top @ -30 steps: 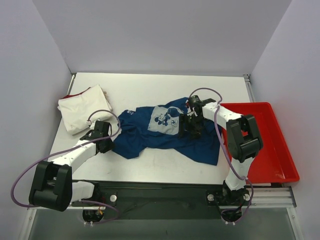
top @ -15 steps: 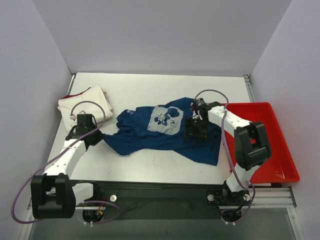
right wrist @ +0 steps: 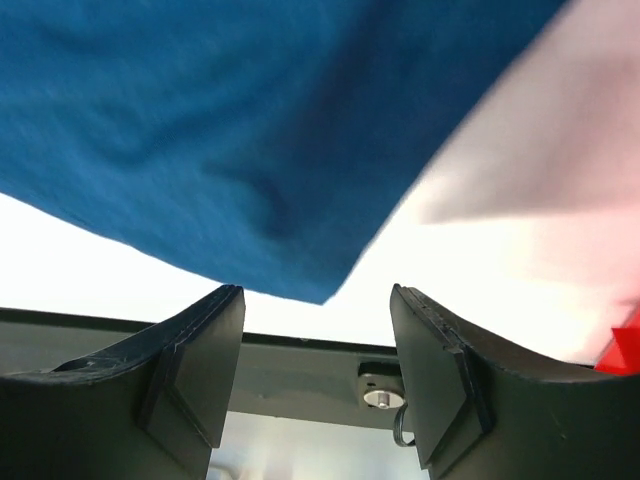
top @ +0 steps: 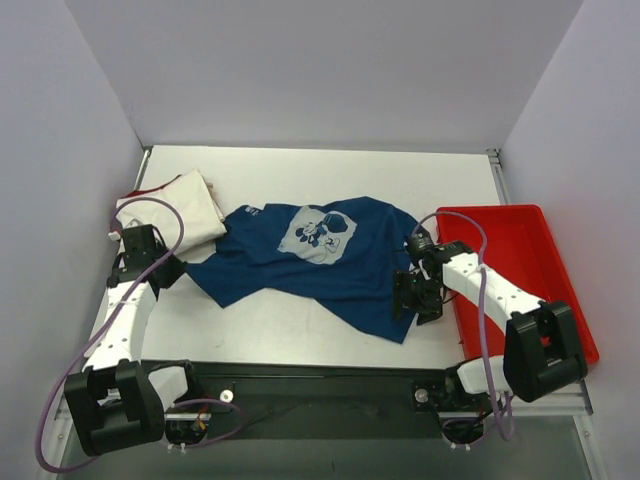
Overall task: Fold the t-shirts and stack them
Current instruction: Flatten out the tshirt
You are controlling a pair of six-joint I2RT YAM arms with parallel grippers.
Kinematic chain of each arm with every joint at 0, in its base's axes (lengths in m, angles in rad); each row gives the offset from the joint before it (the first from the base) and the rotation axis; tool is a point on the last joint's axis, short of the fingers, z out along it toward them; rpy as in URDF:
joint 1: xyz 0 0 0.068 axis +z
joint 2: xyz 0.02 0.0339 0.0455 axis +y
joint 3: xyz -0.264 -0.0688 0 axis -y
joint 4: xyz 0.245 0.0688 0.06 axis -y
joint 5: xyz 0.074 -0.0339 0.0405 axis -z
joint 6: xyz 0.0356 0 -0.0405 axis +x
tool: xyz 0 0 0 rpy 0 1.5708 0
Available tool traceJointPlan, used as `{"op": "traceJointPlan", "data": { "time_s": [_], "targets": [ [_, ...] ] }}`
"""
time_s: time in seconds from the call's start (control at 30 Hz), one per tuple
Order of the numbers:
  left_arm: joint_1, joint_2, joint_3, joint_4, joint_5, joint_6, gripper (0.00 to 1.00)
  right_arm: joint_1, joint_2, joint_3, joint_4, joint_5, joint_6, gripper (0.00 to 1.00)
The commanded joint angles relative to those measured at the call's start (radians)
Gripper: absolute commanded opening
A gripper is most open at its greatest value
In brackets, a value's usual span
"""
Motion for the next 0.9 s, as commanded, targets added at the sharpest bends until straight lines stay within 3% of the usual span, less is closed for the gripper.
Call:
{"op": "traceJointPlan", "data": {
  "time_s": [0.0, 0.13, 0.5, 0.6, 0.7, 0.73, 0.77, 0.8, 0.87],
  "targets": [
    [0.005, 0.011, 0.049, 0.004, 0.044, 0.017, 0.00, 0.024, -0.094, -0.059, -0.075, 0.007, 0.030, 0.60],
    [0.004, 0.030, 0.061, 0.003, 0.060, 0.028, 0.00, 0.122, -0.114, -0.075, -0.077, 0.041, 0.079, 0.59],
    [0.002, 0.064, 0.112, -0.030, 0.093, 0.040, 0.00, 0.127, 0.019, -0.118, 0.015, 0.042, 0.127, 0.52],
    [0.000, 0.084, 0.142, -0.022, 0.109, 0.028, 0.00, 0.125, 0.065, -0.098, 0.058, 0.021, 0.110, 0.46],
    [0.000, 0.113, 0.184, -0.008, 0.125, 0.013, 0.00, 0.119, 0.100, -0.046, 0.066, 0.027, 0.090, 0.26],
    [0.002, 0.127, 0.196, -0.004, 0.129, 0.011, 0.00, 0.118, 0.102, -0.029, 0.057, 0.027, 0.087, 0.11],
    [0.004, 0.135, 0.213, -0.003, 0.133, 0.008, 0.00, 0.105, 0.099, 0.015, 0.049, 0.027, 0.083, 0.05],
    [0.002, 0.144, 0.243, 0.000, 0.142, -0.003, 0.00, 0.098, 0.094, 0.045, 0.034, 0.039, 0.078, 0.00],
    [0.004, 0.173, 0.289, 0.009, 0.155, -0.017, 0.00, 0.064, 0.082, 0.168, -0.053, 0.062, 0.045, 0.00]
  ]
}}
